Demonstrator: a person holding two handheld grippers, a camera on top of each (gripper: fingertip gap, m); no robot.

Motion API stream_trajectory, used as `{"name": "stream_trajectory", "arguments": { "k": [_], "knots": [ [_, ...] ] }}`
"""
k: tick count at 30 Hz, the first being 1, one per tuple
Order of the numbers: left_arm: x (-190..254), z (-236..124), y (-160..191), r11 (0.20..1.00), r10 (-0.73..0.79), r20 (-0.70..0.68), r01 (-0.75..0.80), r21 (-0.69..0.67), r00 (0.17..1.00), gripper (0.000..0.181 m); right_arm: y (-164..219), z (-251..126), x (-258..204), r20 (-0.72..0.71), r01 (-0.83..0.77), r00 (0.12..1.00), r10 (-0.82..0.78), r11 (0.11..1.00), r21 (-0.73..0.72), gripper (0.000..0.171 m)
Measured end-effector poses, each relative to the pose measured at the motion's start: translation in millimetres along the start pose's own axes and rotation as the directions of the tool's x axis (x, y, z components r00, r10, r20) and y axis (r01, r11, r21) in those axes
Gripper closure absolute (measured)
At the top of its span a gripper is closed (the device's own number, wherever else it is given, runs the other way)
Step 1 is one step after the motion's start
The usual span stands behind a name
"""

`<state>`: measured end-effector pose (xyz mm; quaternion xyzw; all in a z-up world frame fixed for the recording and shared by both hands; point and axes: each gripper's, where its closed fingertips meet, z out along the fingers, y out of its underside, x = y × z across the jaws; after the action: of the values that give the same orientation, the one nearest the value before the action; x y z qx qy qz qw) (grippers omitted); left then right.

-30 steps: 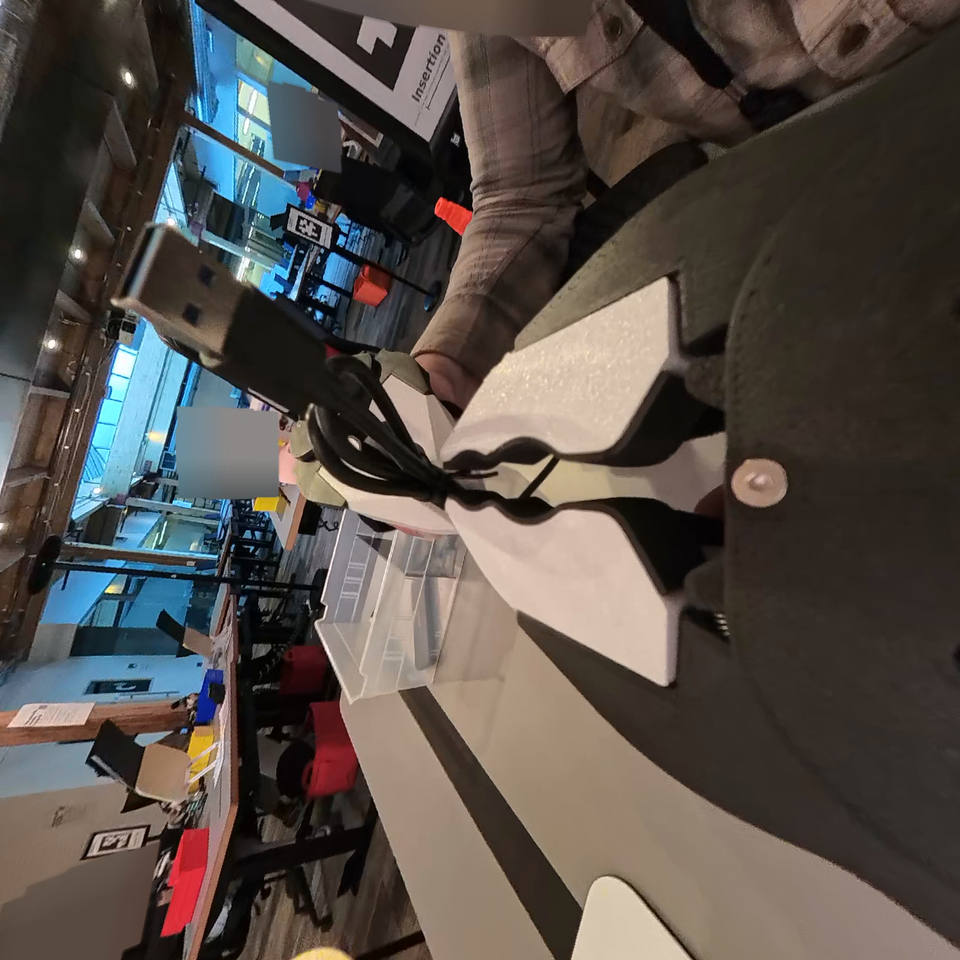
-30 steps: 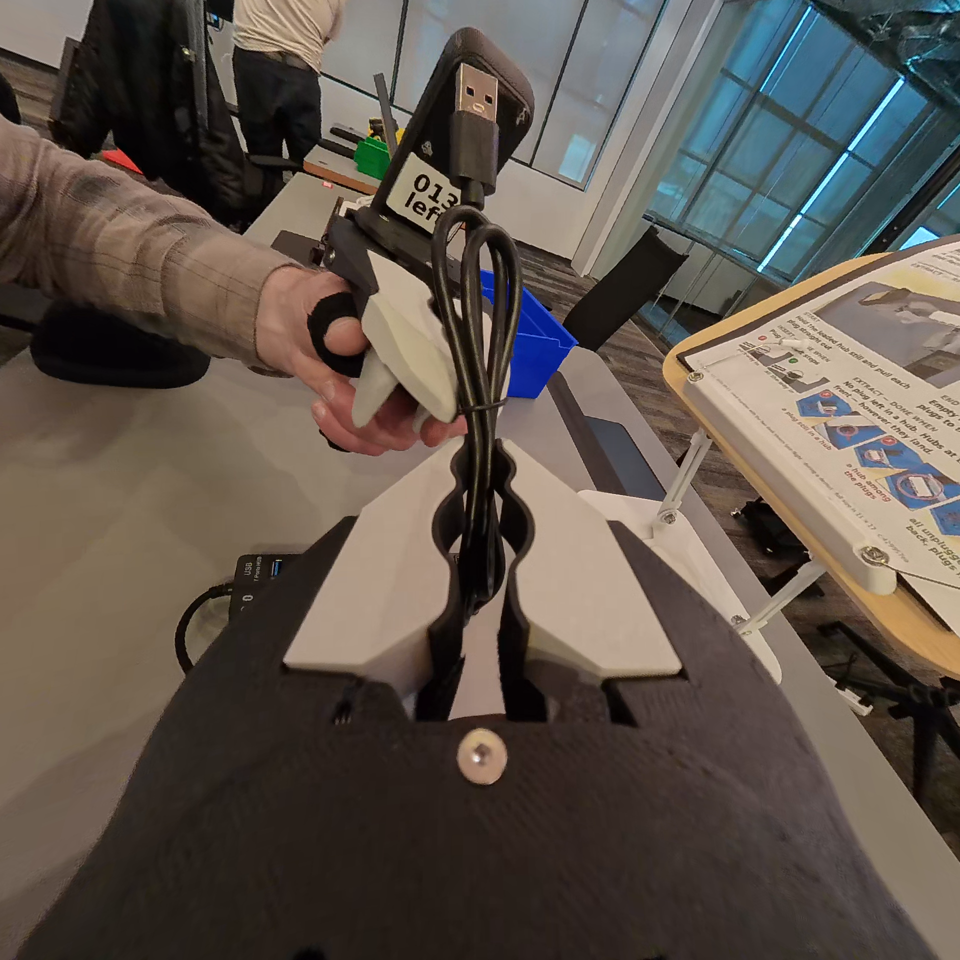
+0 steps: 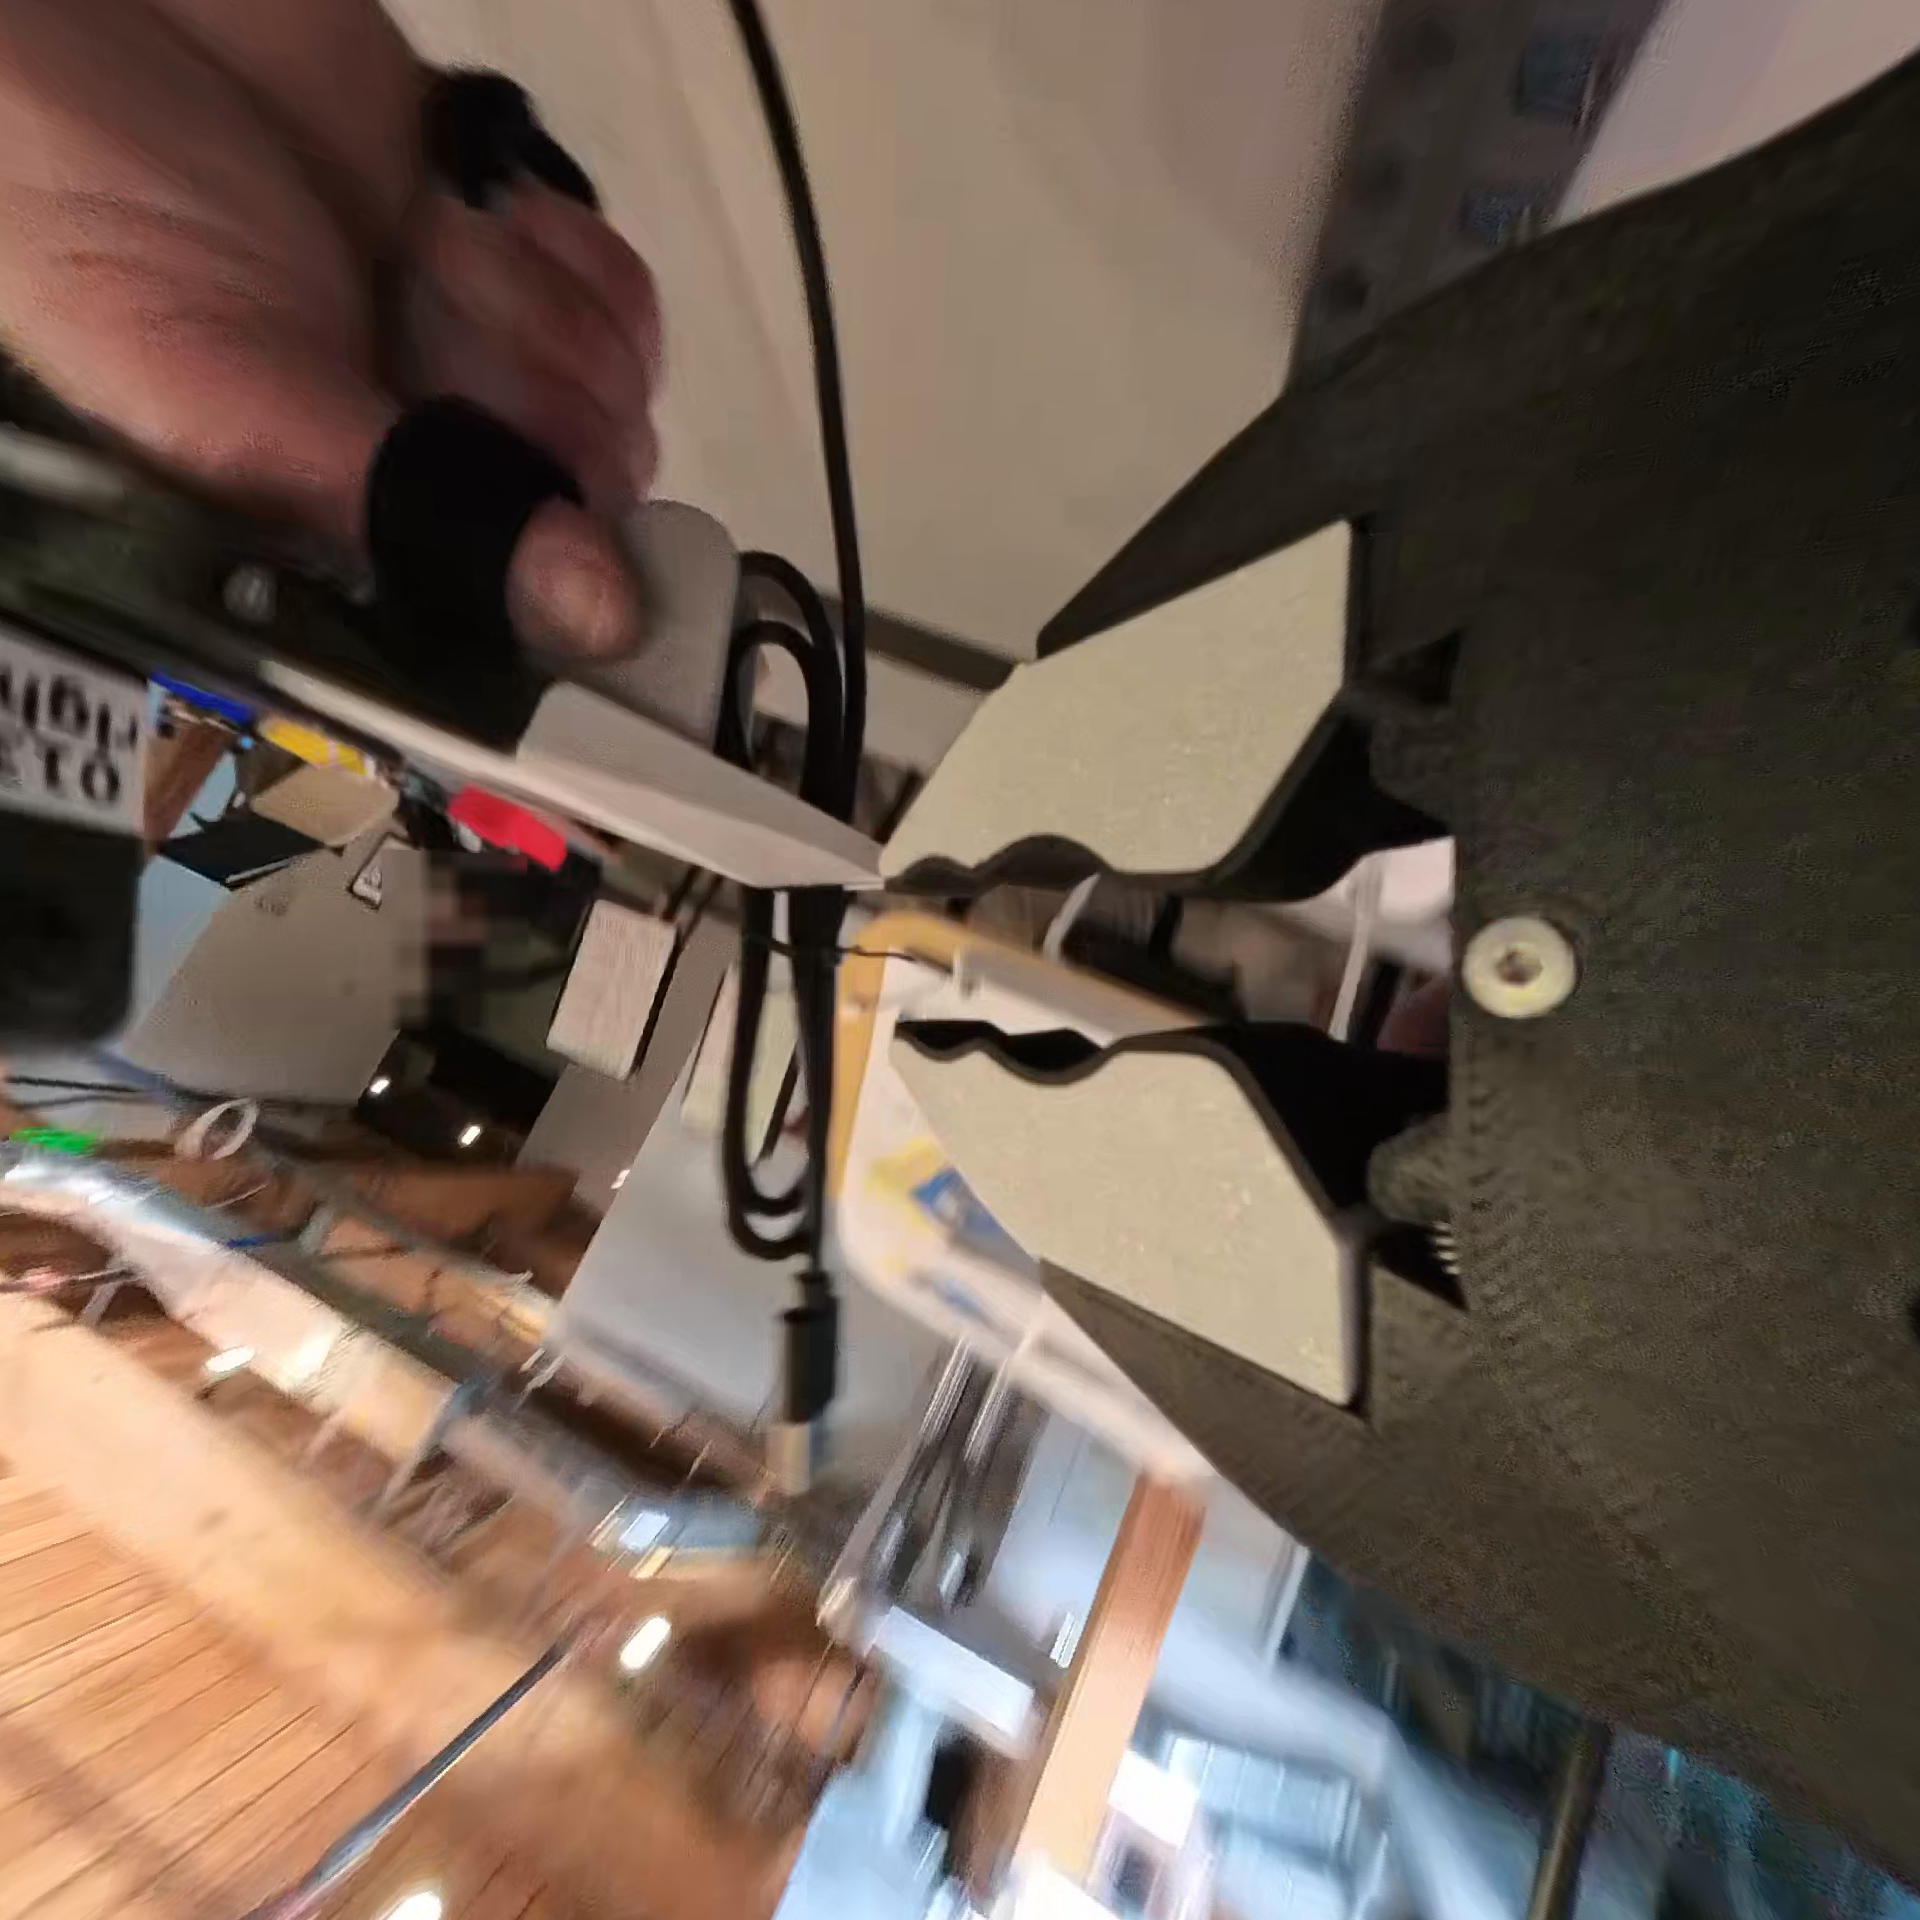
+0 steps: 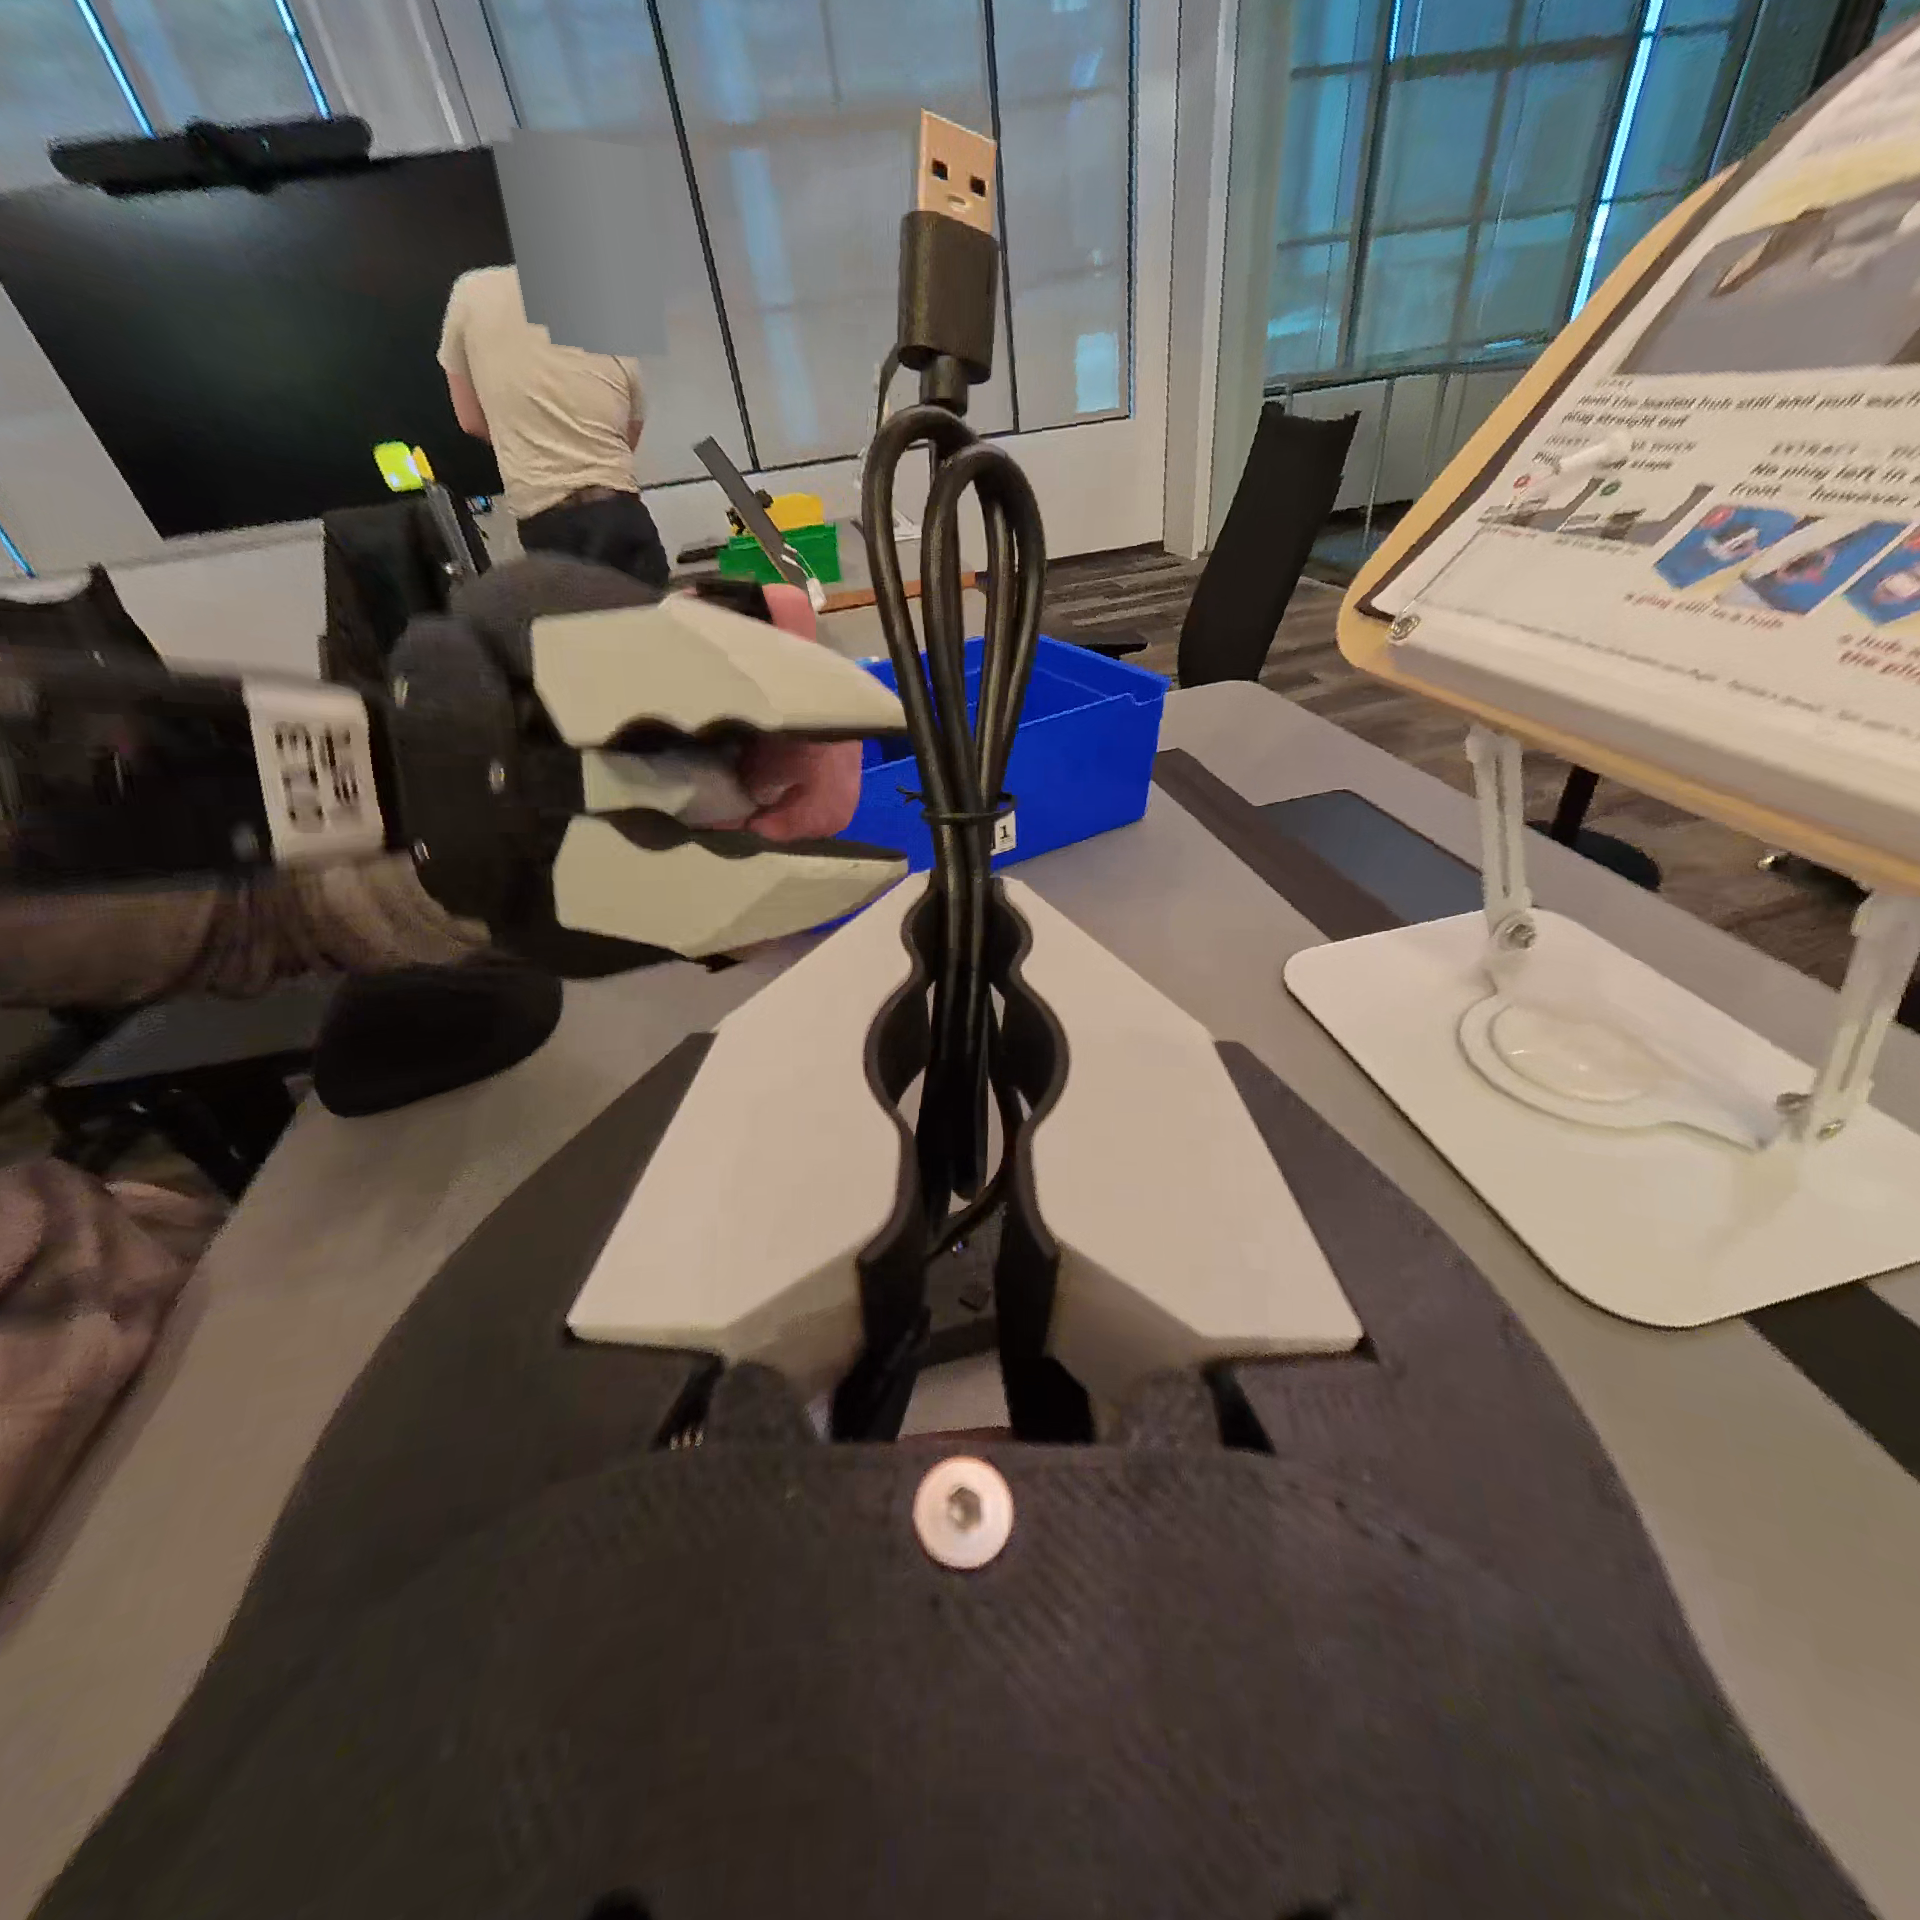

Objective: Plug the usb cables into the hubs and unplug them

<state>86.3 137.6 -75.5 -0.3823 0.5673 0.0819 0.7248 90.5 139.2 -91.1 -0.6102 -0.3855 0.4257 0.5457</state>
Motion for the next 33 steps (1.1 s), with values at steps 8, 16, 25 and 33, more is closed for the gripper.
{"name": "stream_trajectory", "arguments": {
  "k": [8, 16, 25, 33],
  "knots": [
    [10.3, -9.2, -11.8, 0.423, -0.82, -0.487, 0.891, -0.165, 0.299, 0.147, 5.0, -0.6, -14.2, 0.015, 0.297, 0.955, -0.297, 0.953, -0.058, 0.168],
    [25.3, -15.9, -16.2, 0.193, -0.779, -0.626, 0.937, -0.291, -0.034, 0.16, 12.5, -0.2, -25.3, 0.071, 0.416, 0.909, -0.411, 0.906, -0.08, 0.168],
    [24.6, -17.6, -22.1, 0.193, -0.764, -0.645, 0.949, -0.248, -0.013, 0.178, 16.3, 1.4, -24.1, 0.068, 0.413, 0.91, -0.408, 0.905, -0.097, 0.168],
    [24.8, -5.5, -17.4, 0.509, -0.777, -0.479, 0.856, -0.095, 0.409, 0.18, 15.4, 1.1, -14.0, 0.014, 0.367, 0.93, -0.368, 0.92, -0.137, 0.168]
  ]
}}
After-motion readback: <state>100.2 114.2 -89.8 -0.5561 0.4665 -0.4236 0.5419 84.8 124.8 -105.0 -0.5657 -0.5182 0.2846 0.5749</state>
